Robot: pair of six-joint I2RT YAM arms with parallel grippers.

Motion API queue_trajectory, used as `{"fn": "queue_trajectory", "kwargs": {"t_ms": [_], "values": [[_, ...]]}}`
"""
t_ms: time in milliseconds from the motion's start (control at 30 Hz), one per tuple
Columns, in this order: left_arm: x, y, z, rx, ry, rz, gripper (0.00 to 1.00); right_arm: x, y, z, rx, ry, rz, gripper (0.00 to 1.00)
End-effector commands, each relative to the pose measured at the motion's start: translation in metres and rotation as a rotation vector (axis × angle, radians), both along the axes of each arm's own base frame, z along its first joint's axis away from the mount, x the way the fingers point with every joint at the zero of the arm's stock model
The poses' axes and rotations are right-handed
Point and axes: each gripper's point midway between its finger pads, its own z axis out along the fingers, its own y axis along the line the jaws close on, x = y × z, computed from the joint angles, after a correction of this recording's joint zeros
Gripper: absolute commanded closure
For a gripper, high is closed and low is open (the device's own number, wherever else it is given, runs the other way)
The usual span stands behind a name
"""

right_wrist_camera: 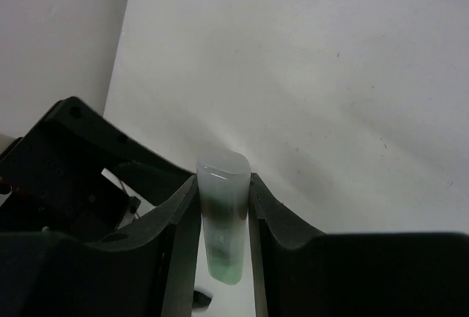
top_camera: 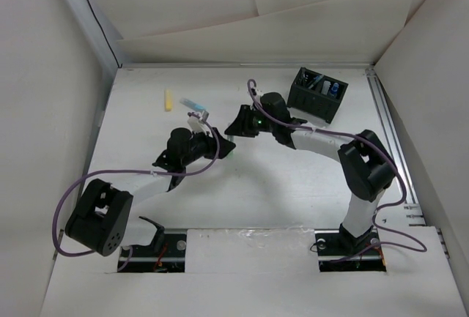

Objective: Sort the stationery into containers
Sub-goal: Place the pen in the storage box.

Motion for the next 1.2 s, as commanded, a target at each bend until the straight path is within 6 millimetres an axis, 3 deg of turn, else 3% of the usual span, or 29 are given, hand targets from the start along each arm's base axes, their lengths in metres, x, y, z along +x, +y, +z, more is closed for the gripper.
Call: {"fn": "queue_trajectory", "kwargs": {"t_ms": [0, 33, 133, 267, 300, 367, 400, 433, 500, 533, 600, 633, 767, 967, 1000, 1167], "values": [[0.001, -0.001, 0.028, -0.048, -0.096, 0.001, 0.38, 0.015, -0.005, 0.011, 0.02, -0.054, -0.03, 0.86], [-0.001, -0.002, 0.035, -0.06, -0.114, -0.01, 0.01, 0.015, -0.005, 0.017, 0.027, -0.064, -0.031, 0.86], [-0.004, 0.003, 0.045, -0.066, -0.154, 0.005, 0.0, 0.038, -0.025, 0.031, 0.022, -0.117, -0.106, 0.86], [-0.008, 0.014, 0.052, -0.074, -0.189, 0.051, 0.0, 0.071, -0.071, 0.048, 0.023, -0.156, -0.212, 0.88], [-0.007, 0.015, 0.056, -0.077, -0.199, 0.061, 0.0, 0.09, -0.097, 0.057, 0.023, -0.182, -0.27, 0.89], [-0.007, 0.017, 0.056, -0.068, -0.205, 0.068, 0.0, 0.106, -0.129, 0.078, 0.013, -0.229, -0.341, 0.89], [-0.008, 0.017, 0.053, -0.063, -0.194, 0.068, 0.0, 0.123, -0.163, 0.086, -0.007, -0.249, -0.424, 0.89], [-0.006, 0.017, 0.057, -0.067, -0.202, 0.068, 0.0, 0.13, -0.181, 0.104, -0.019, -0.281, -0.473, 0.89], [-0.006, 0.016, 0.051, -0.056, -0.182, 0.068, 0.0, 0.147, -0.228, 0.119, -0.084, -0.326, -0.614, 0.89], [-0.005, 0.016, 0.053, -0.056, -0.182, 0.068, 0.0, 0.157, -0.261, 0.131, -0.108, -0.351, -0.702, 0.89], [-0.006, 0.016, 0.053, -0.062, -0.176, 0.07, 0.0, 0.163, -0.299, 0.144, -0.166, -0.387, -0.824, 0.89], [-0.006, 0.016, 0.051, -0.058, -0.168, 0.069, 0.0, 0.169, -0.331, 0.148, -0.209, -0.401, -0.935, 0.89], [-0.009, 0.014, 0.055, -0.067, -0.177, 0.052, 0.0, 0.173, -0.394, 0.166, -0.298, -0.437, -1.172, 0.89], [-0.012, 0.012, 0.052, -0.067, -0.167, 0.03, 0.0, 0.188, -0.444, 0.167, -0.446, -0.431, -1.352, 0.89], [-0.012, 0.012, 0.052, -0.067, -0.167, 0.03, 0.0, 0.192, -0.449, 0.175, -0.454, -0.447, -1.378, 0.89], [-0.013, 0.01, 0.055, -0.08, -0.167, 0.023, 0.0, 0.207, -0.458, 0.143, -0.586, -0.391, -1.399, 0.89]]}}
